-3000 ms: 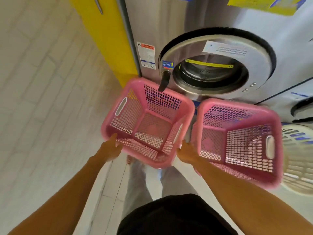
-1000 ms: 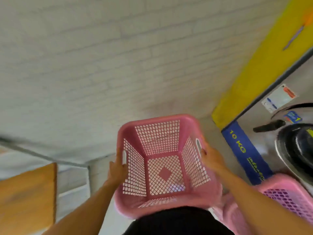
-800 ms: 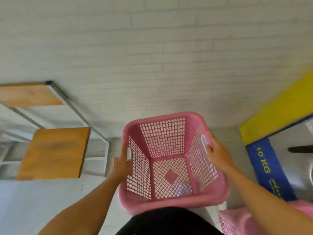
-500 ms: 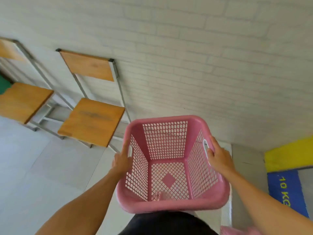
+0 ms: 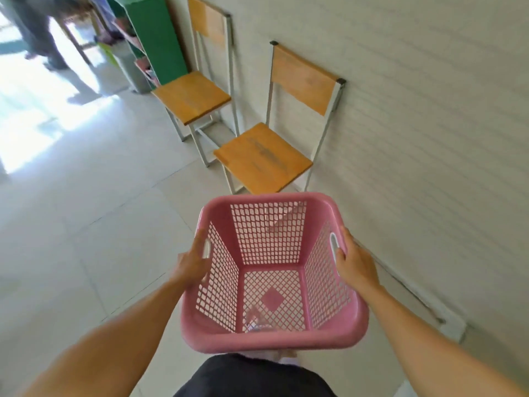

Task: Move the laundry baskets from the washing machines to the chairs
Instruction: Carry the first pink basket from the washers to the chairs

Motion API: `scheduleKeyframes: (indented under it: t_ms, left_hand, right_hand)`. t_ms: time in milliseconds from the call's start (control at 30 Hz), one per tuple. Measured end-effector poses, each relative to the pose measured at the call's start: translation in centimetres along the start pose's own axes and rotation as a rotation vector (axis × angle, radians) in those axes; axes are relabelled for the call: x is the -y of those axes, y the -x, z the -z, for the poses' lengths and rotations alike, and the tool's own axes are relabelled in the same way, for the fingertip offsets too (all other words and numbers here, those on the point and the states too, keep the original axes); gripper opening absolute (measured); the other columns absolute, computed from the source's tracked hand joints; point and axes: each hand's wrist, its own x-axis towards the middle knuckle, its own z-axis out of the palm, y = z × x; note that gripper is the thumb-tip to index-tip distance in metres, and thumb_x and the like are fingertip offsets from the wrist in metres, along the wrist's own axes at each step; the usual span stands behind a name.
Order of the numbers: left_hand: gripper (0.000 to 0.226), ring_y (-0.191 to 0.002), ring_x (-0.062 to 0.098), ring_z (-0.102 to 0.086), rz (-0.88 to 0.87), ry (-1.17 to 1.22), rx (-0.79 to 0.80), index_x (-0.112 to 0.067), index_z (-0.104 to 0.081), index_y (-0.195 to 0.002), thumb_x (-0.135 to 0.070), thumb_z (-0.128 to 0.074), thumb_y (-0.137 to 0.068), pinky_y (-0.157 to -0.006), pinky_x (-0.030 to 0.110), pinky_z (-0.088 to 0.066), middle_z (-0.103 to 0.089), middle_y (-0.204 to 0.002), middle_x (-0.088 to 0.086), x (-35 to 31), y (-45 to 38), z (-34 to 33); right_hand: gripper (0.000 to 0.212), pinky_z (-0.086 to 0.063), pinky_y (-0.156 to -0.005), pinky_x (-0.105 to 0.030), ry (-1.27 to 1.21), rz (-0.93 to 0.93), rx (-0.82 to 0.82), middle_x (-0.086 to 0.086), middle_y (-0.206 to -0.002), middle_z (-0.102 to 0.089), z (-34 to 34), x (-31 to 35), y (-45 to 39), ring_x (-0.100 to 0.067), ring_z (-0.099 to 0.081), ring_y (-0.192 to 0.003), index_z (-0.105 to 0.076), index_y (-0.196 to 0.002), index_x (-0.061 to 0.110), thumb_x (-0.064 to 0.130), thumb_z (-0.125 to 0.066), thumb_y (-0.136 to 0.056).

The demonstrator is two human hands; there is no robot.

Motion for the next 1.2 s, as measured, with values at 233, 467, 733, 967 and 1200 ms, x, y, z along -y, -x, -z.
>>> scheduleKeyframes:
  t_ms: [233, 467, 733, 967, 1200]
  left_hand:
    - [0.084, -0.101, 0.041, -0.064, 0.26, 0.03, -0.18, -0.052, 0.007, -0.148, -0.023, -0.046, -0.09, -0.086, 0.041, -0.05, -0.063, -0.117, 0.029, 12.7, 2.0, 6.4]
    - [0.085, -0.1, 0.039, -0.064, 0.419, 0.136, -0.237, -0.049, -0.002, -0.149, -0.017, -0.047, -0.084, -0.085, 0.041, -0.049, -0.064, -0.118, 0.023, 23.9, -0.4, 13.0]
    - [0.083, -0.097, 0.036, -0.065, 0.457, 0.218, -0.3, -0.052, -0.003, -0.147, -0.019, -0.048, -0.085, -0.087, 0.041, -0.052, -0.065, -0.116, 0.02, 32.7, -5.2, 23.6]
    - [0.083, -0.086, 0.035, -0.068, 0.443, 0.235, -0.355, -0.062, -0.001, -0.14, -0.023, -0.048, -0.084, -0.081, 0.045, -0.057, -0.067, -0.11, 0.021, 36.7, -13.5, 30.6]
    - [0.083, -0.09, 0.037, -0.067, 0.448, 0.226, -0.389, -0.061, 0.001, -0.141, -0.028, -0.052, -0.085, -0.081, 0.044, -0.055, -0.067, -0.111, 0.021, 37.3, -22.8, 37.5]
  right_hand:
    - [0.064, -0.051, -0.046, -0.03, 0.049, 0.262, 0.132, -0.001, -0.076, -0.06, -5.1, 13.9, -2.1, -0.015, -0.059, -0.056, 0.003, -0.156, 0.041, 0.035, -0.033, -0.103]
    - [0.06, -0.055, -0.059, -0.033, 0.08, 0.469, 0.131, 0.0, -0.082, -0.062, -12.5, 29.2, -5.8, -0.016, -0.062, -0.068, -0.014, -0.158, 0.028, 0.033, -0.036, -0.103]
    - [0.058, -0.06, -0.063, -0.046, 0.015, 0.542, 0.101, -0.008, -0.092, -0.066, -18.2, 44.5, -9.4, -0.026, -0.066, -0.071, -0.017, -0.152, 0.037, 0.038, -0.037, -0.098]
    - [0.059, -0.06, -0.056, -0.042, 0.012, 0.56, 0.042, -0.002, -0.077, -0.065, -20.5, 53.7, -15.6, -0.024, -0.066, -0.062, -0.02, -0.152, 0.033, 0.039, -0.04, -0.097]
    - [0.055, -0.061, -0.059, -0.042, -0.05, 0.554, 0.056, -0.002, -0.088, -0.068, -21.8, 62.7, -24.4, -0.021, -0.067, -0.066, -0.027, -0.145, 0.03, 0.044, -0.04, -0.094]
